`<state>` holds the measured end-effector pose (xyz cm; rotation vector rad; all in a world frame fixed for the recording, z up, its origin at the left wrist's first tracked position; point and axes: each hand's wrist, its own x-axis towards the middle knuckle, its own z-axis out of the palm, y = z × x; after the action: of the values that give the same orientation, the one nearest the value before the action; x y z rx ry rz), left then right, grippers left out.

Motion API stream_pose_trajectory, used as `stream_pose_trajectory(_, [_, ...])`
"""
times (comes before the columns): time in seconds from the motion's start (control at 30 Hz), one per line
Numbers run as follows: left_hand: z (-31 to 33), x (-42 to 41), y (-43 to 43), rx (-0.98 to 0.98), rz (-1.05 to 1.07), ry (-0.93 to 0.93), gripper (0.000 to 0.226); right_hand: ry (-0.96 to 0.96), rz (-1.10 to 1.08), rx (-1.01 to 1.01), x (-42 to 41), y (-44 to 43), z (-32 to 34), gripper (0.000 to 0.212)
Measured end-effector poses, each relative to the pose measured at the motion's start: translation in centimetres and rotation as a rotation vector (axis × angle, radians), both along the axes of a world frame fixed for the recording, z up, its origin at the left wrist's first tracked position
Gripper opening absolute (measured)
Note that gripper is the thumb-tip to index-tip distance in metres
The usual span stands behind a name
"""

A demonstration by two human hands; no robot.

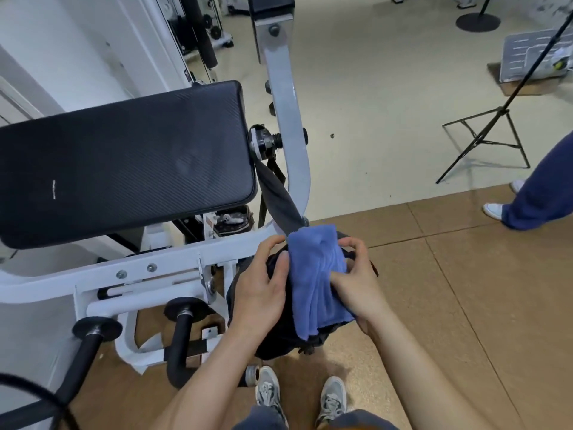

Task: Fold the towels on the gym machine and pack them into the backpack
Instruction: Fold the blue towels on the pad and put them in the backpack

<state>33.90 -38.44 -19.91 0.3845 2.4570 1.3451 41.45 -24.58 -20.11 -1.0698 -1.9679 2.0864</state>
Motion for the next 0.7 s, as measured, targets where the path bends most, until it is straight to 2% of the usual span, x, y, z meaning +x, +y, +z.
stream_pose_trajectory(0.07, [-0.4,0.0,0.1,0.007,-0.021,-0.007,0.02,-0.003,-0.037,0.146,-0.2,-0.8,-0.1,0.043])
stream_pose_trajectory(0.17, [-1.0,-0.1,0.6,0.031,-0.014,-0.049,0.023,0.093,0.038,-0.061,-0.5,-1.9,0.1,0.038])
stream_pose_trajectory(0.2, [-1.0,-0.1,0.7,0.048,-0.015,-0.076,0.024,0.123,0.105,-0.118,-0.5,-2.0,0.3,0.044])
stream_pose_trajectory(0.27, [-1.0,-0.1,0.8,0.119,0.002,-0.153,0.024,0.16,0.257,-0.084,0.0,-1.8,0.1,0.065])
stream_pose_trajectory(0.33, [-0.9,-0.1,0.9,0.165,0.03,-0.205,0.022,0.131,0.362,0.056,0.4,-1.3,-0.8,0.081])
stream_pose_trajectory(0.53, [0.3,-1.2,1.0,0.163,0.067,-0.186,0.02,0.035,0.542,0.647,0.9,2.9,-1.1,0.059])
stream_pose_trajectory(0.63, [0.5,-2.0,0.3,0.113,0.079,-0.178,0.024,-0.282,0.888,0.923,0.7,5.1,-0.5,0.05])
stream_pose_trajectory(0.7, [0.7,-2.2,0.0,0.084,0.054,-0.189,0.024,-0.392,1.124,1.036,-0.2,4.8,0.5,0.046])
